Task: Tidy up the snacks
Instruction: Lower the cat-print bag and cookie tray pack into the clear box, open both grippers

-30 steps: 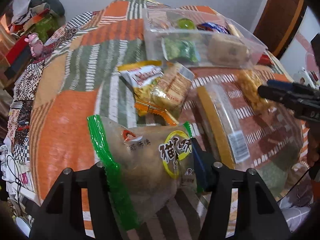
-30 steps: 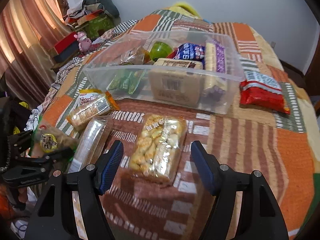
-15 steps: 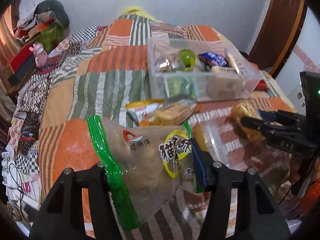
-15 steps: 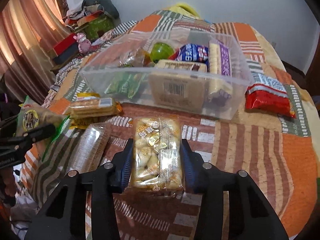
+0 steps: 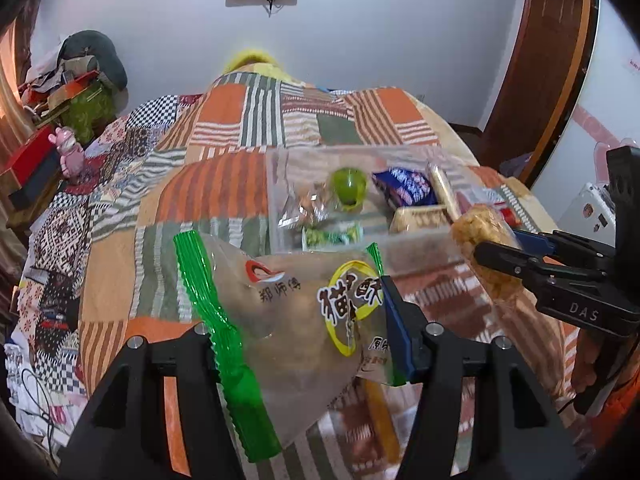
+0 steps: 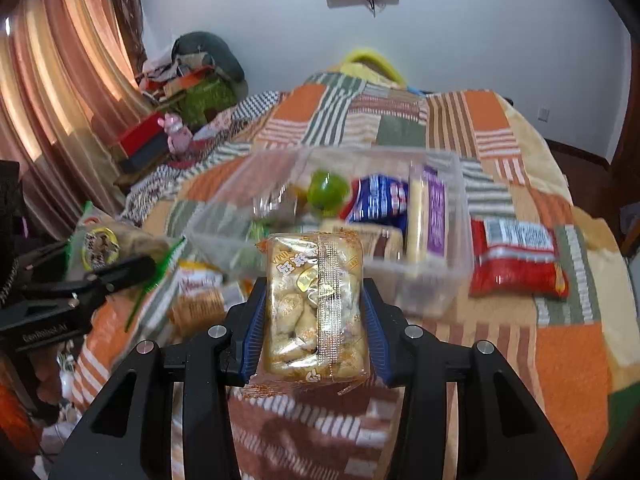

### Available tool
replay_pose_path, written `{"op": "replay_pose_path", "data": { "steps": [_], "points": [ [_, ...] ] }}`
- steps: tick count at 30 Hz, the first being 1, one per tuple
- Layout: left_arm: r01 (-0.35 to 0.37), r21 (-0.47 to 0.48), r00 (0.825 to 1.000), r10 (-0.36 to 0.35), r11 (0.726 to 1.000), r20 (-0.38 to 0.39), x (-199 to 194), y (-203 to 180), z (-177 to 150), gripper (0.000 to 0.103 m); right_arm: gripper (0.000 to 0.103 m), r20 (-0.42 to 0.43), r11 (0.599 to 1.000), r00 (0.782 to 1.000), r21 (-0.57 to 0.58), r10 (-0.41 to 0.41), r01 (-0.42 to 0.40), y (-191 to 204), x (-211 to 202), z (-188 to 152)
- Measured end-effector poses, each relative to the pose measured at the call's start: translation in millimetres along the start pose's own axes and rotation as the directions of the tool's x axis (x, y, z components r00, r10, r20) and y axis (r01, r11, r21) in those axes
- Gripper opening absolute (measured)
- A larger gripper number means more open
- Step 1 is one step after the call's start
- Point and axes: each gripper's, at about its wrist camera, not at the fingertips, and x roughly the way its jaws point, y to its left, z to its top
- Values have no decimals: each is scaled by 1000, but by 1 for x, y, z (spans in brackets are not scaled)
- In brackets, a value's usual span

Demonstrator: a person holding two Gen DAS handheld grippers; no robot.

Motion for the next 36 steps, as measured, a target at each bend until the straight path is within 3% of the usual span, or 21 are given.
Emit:
{"op": "replay_pose_path", "data": {
  "steps": [13,24,28,36],
  "points": [
    [28,-21,1000,-27,999,13,48,-2,40,57,41,48,1000,999,11,15,-16,0,38,45],
    [34,-20,999,-34,999,-25,90,1,57,58,41,3,999,1000,26,20,-20,-8,75,56],
    [40,-24,999,-41,999,-33,95,3,57,58,43,-26,999,999,32,30,-29,-10,83,56],
    [22,-24,1000,-22,999,-14,81,5,58,60,46,1,1000,1000,7,28,-28,-8,62,57]
  ]
}}
